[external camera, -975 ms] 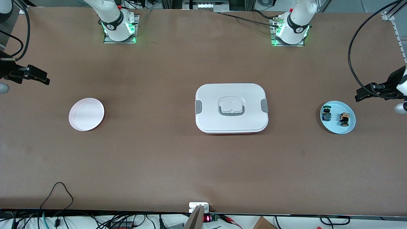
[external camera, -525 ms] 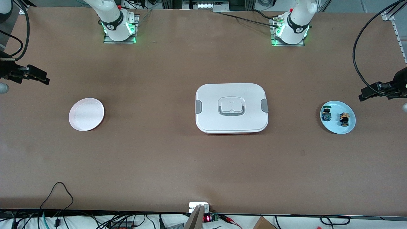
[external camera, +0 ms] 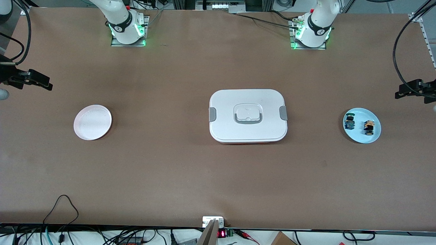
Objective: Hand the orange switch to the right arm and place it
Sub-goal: 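Move the left gripper toward the light-blue plate with switches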
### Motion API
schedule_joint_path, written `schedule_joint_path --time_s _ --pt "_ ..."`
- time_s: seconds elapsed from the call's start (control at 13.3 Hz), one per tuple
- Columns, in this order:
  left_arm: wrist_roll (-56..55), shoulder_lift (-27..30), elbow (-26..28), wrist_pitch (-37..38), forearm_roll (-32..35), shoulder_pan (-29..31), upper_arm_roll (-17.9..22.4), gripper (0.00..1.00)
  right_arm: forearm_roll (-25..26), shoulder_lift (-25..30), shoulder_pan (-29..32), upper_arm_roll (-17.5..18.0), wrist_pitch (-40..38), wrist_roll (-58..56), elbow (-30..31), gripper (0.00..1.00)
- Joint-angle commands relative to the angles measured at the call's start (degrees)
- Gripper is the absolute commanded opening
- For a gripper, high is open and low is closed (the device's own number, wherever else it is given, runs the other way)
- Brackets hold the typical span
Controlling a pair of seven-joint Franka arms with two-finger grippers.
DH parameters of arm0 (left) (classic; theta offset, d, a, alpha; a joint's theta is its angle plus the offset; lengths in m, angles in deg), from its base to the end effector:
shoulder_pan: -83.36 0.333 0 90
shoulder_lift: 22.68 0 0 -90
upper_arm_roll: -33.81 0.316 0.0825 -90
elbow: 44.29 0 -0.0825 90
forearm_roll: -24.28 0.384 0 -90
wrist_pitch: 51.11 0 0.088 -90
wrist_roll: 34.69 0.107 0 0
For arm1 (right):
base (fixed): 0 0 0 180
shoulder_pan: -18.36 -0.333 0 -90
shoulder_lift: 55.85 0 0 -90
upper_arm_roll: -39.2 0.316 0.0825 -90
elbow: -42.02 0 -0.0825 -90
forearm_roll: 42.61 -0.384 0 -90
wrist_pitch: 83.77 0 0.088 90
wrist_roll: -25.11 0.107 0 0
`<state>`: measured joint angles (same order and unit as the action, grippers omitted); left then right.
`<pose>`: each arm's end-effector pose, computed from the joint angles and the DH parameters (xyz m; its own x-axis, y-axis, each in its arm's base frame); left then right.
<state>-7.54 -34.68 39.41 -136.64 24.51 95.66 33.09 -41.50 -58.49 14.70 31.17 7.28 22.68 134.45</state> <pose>0.5919 0.1225 0.5480 0.9495 -0.2711 -0.1577 -0.2615 -0.9619 0.0793 0.5653 -0.0436 0.5805 0.9969 -0.0336 -0.0707 -0.0321 -0.9992 0.0228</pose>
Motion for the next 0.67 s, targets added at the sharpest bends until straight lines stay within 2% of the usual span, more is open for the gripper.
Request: schedule_joint_path --time_s 0.0,0.15,0.45,0.6 --pt "16.7 -2.3 2.0 0.0 3.7 0.7 -0.2 1.0 0.4 0.6 0.4 0.2 -0.9 -0.8 -0.1 1.0" --pt "31.1 -2.7 4.0 -1.6 9.5 0.5 -0.6 1.0 0.4 0.6 0.3 0.3 -0.9 -0.7 -0.1 1.0" --pt "55.4 -2.9 11.9 -10.2 9.4 3.2 -0.7 1.0 0.4 0.6 0.4 0.2 -0.9 -0.8 -0.1 1.0" --pt "65.9 -3.0 18.2 -18.0 9.1 5.3 -1.0 1.0 0.4 0.6 0.4 0.2 -0.9 -0.7 -0.1 1.0"
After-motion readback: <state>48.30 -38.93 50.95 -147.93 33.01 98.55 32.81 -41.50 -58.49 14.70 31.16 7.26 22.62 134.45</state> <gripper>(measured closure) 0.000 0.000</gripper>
